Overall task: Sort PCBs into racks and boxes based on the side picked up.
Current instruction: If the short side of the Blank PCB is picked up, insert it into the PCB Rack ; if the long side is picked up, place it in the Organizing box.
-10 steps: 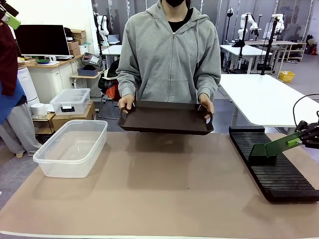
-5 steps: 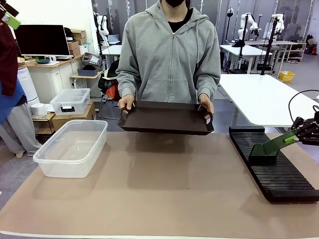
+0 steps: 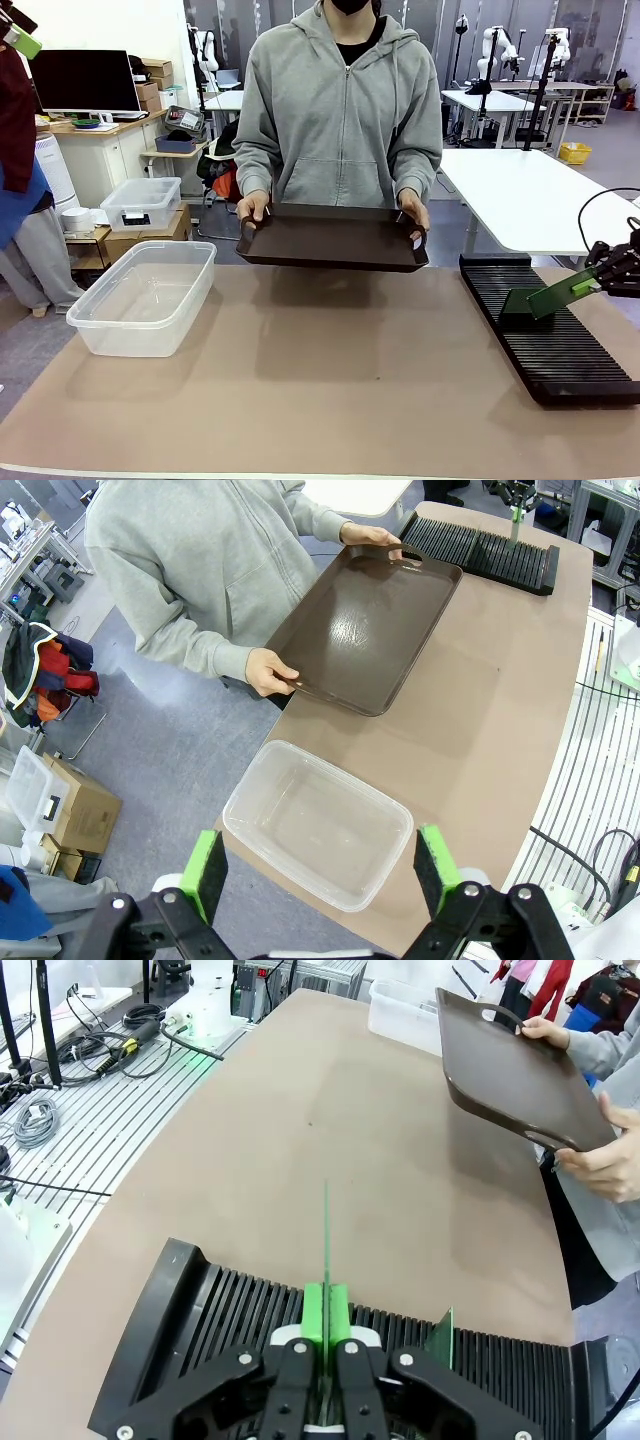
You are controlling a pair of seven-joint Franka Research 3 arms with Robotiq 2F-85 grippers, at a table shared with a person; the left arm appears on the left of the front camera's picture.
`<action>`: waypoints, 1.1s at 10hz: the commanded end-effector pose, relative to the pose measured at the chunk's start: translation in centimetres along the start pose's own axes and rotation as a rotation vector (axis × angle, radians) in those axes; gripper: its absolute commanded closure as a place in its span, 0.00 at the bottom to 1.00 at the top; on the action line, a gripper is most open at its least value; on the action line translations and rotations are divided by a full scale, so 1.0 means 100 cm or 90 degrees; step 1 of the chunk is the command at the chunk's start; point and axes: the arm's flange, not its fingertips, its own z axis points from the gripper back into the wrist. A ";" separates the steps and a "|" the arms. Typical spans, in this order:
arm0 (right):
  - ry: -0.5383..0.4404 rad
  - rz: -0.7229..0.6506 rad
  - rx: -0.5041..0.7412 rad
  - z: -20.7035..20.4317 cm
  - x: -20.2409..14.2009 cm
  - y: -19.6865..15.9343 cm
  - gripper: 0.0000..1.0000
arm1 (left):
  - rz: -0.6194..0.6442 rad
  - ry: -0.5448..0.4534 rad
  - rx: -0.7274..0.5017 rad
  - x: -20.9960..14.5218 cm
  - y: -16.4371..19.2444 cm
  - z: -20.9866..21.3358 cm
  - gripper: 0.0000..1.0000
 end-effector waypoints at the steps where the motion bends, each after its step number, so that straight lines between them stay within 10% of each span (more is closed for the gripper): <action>1: -0.010 0.005 -0.006 0.000 0.004 -0.001 0.98 | 0.000 0.002 0.000 -0.001 -0.001 -0.001 0.00; 11: 0.033 -0.129 0.021 0.003 -0.005 -0.006 0.98 | 0.000 0.002 0.000 -0.001 -0.001 -0.001 0.00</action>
